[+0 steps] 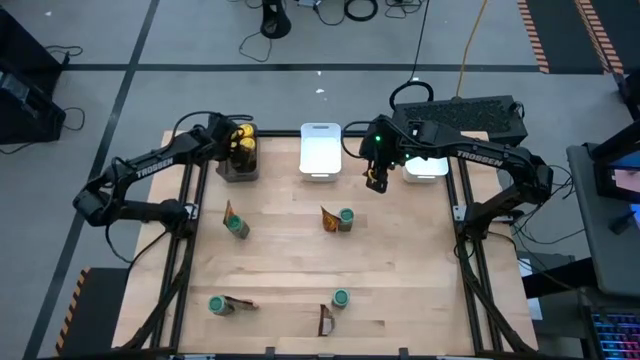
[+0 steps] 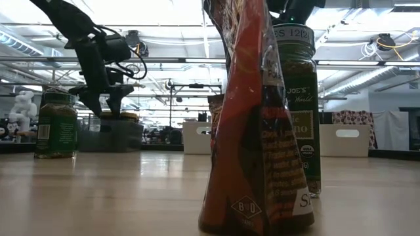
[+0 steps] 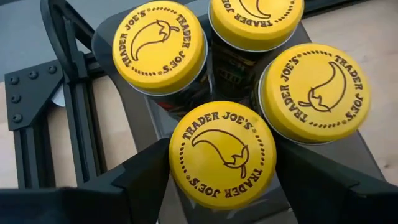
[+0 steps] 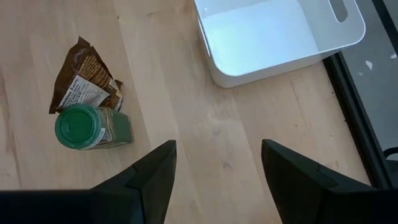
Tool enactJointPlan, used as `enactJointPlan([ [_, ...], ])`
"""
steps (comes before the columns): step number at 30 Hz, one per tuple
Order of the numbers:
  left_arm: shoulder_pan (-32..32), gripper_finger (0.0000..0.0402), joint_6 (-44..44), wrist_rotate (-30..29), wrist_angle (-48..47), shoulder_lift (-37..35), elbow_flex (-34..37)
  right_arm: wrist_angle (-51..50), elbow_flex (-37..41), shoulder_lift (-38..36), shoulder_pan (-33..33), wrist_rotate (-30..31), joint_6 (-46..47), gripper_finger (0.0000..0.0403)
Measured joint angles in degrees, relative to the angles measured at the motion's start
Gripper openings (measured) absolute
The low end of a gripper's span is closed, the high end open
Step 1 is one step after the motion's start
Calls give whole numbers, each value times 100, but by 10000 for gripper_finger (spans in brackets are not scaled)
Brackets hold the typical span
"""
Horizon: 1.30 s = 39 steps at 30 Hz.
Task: Sort spices by type
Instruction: Put the yellow seasoning bottle into the black bin, then put the top right orange seasoning pack into the left white bin
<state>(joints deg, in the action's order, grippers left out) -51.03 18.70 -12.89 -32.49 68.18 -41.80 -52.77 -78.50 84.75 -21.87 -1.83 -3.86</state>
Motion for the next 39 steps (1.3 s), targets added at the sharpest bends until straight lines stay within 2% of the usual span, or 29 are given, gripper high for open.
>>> enactJointPlan([
  [11, 0, 295, -164, -1, -215, -38, -202, 13, 0, 0, 26, 0, 0, 219],
  [19, 0, 295, -456, -316, -622, -83, -631, 13, -1, 0, 28, 0, 0, 219],
  [25, 59, 295, -602, -283, -571, -158, -1028, 15, -2, 0, 28, 0, 45, 219],
  [33, 349, 295, -614, 595, -276, -612, -1455, 25, -2, 0, 284, -188, 230, 219],
  [39, 923, 295, -893, 2066, 450, -1093, -1469, 31, -3, 0, 651, -299, 509, 219],
])
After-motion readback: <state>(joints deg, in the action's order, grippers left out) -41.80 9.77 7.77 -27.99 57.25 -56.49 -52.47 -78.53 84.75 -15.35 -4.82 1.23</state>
